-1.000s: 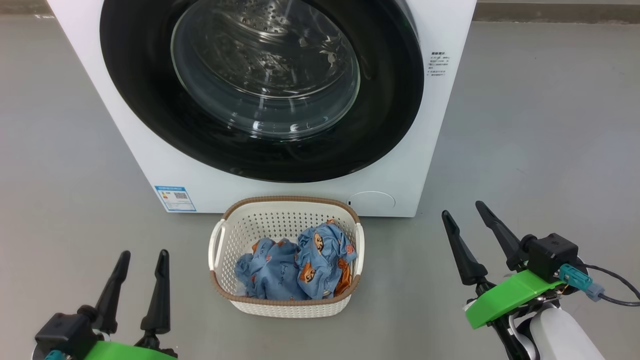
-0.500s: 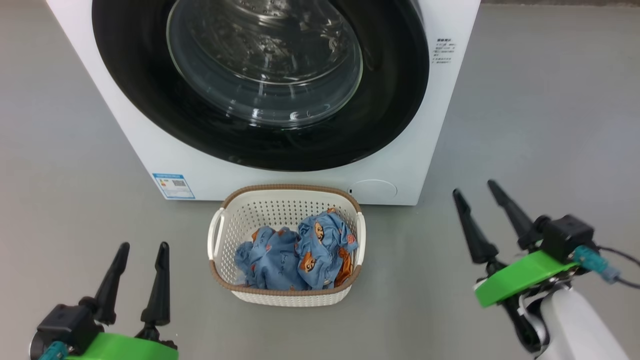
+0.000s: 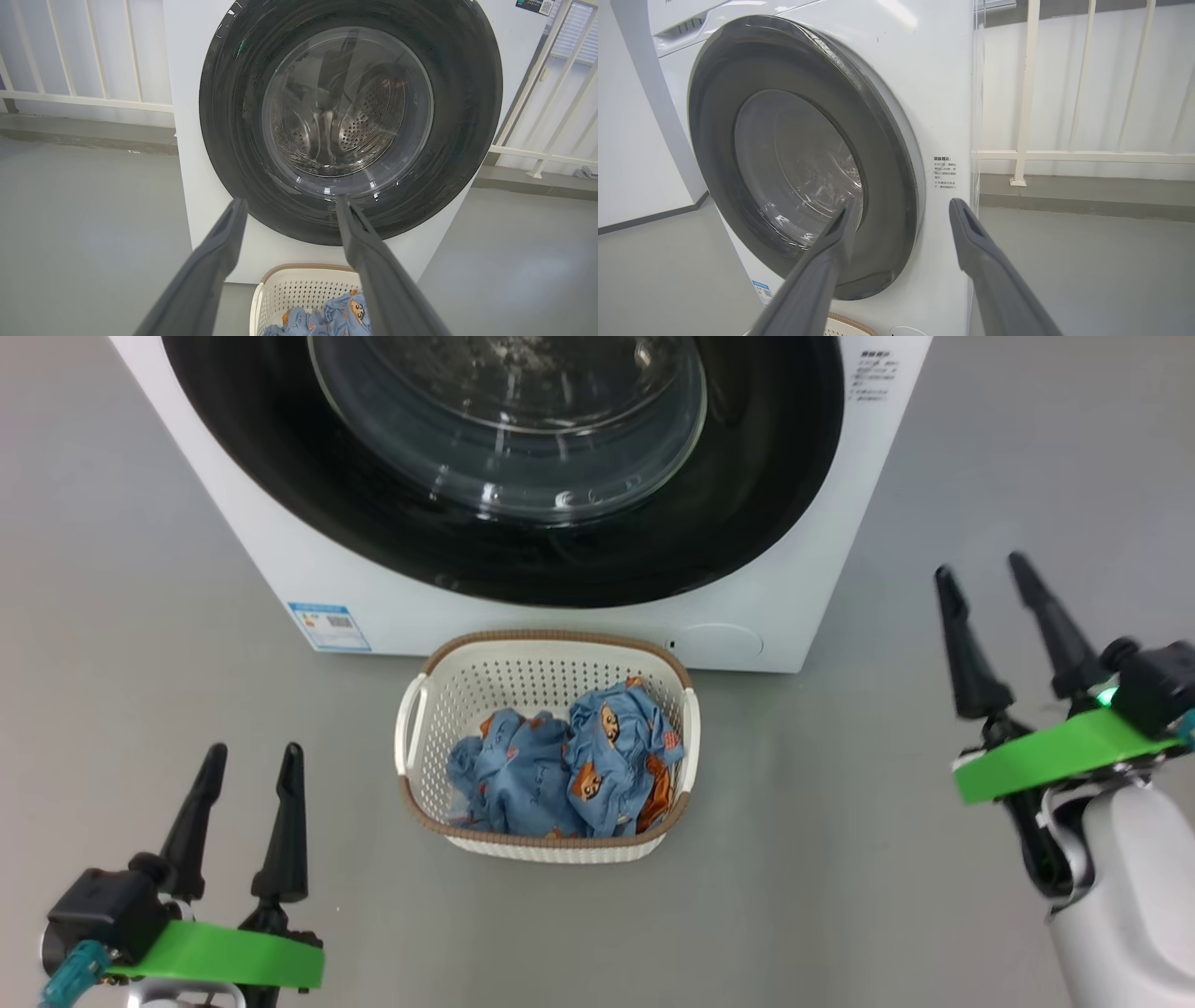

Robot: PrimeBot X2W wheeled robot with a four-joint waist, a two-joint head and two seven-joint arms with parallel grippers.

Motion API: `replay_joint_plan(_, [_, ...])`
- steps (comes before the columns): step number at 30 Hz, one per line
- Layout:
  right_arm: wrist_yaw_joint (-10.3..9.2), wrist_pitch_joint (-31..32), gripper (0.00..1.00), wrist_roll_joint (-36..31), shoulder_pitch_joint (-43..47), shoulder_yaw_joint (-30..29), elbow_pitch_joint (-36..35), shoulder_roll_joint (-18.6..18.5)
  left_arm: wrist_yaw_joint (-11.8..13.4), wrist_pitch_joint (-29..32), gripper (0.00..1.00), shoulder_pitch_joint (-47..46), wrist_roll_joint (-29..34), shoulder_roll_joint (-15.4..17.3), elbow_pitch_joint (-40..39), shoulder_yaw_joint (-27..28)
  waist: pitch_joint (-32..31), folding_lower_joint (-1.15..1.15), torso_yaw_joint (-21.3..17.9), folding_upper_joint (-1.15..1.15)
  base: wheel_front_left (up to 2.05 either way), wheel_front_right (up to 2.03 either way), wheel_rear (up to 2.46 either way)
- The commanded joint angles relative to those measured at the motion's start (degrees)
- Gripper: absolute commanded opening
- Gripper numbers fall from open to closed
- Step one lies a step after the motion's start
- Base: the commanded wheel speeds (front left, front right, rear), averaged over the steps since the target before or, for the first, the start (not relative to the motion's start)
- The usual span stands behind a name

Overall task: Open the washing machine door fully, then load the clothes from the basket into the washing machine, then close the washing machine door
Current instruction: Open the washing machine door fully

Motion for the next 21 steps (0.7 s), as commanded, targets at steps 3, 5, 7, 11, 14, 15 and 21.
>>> replay_joint_plan(3, [-0.06,-0.7,1.00,1.3,-3.3,-0.6,-1.9,-0.3,-0.2,-0.5,1.00,-3.1,0.3,0.9,-1.8,2.6,2.3,0.00,1.0,0.00,0.00,0.00,0.00])
replay_joint_plan(5, [-0.06,-0.7,0.95,1.6,-4.0,-0.9,-2.0,-0.4,-0.2,-0.5,1.00,-3.4,0.3,0.9,-1.9,2.7,2.8,0.00,1.1,0.00,0.00,0.00,0.00])
replay_joint_plan(7, [-0.06,-0.7,0.15,2.1,-5.2,-1.3,-1.9,-0.5,-0.2,-0.5,1.00,-3.8,0.0,0.8,-2.1,2.8,3.6,0.00,1.3,0.00,0.00,0.00,0.00])
replay_joint_plan(11, [-0.06,-0.7,0.00,4.2,-7.6,-2.1,-0.3,-1.3,-0.2,-0.5,1.00,-4.6,-0.6,0.9,-2.7,2.7,5.1,0.00,1.9,0.00,0.00,0.00,0.00])
replay_joint_plan(14, [-0.06,-0.6,0.00,6.3,-9.9,-3.2,1.3,-2.0,-0.2,-0.5,1.00,-4.9,-0.6,1.0,-3.0,2.6,6.2,0.00,2.3,0.00,0.00,0.00,0.00])
replay_joint_plan(15, [-0.06,-0.3,0.00,7.0,-10.8,-3.3,1.8,-2.4,-0.2,-0.5,1.00,-5.0,-0.6,1.1,-3.1,2.6,6.5,0.00,2.4,0.00,0.00,0.00,0.00])
replay_joint_plan(21, [-0.06,3.8,0.00,16.9,-16.8,-4.2,6.1,-4.0,-0.2,-0.5,1.00,-5.3,-0.6,1.4,-3.3,2.5,8.2,0.00,3.2,0.00,0.00,0.00,0.00])
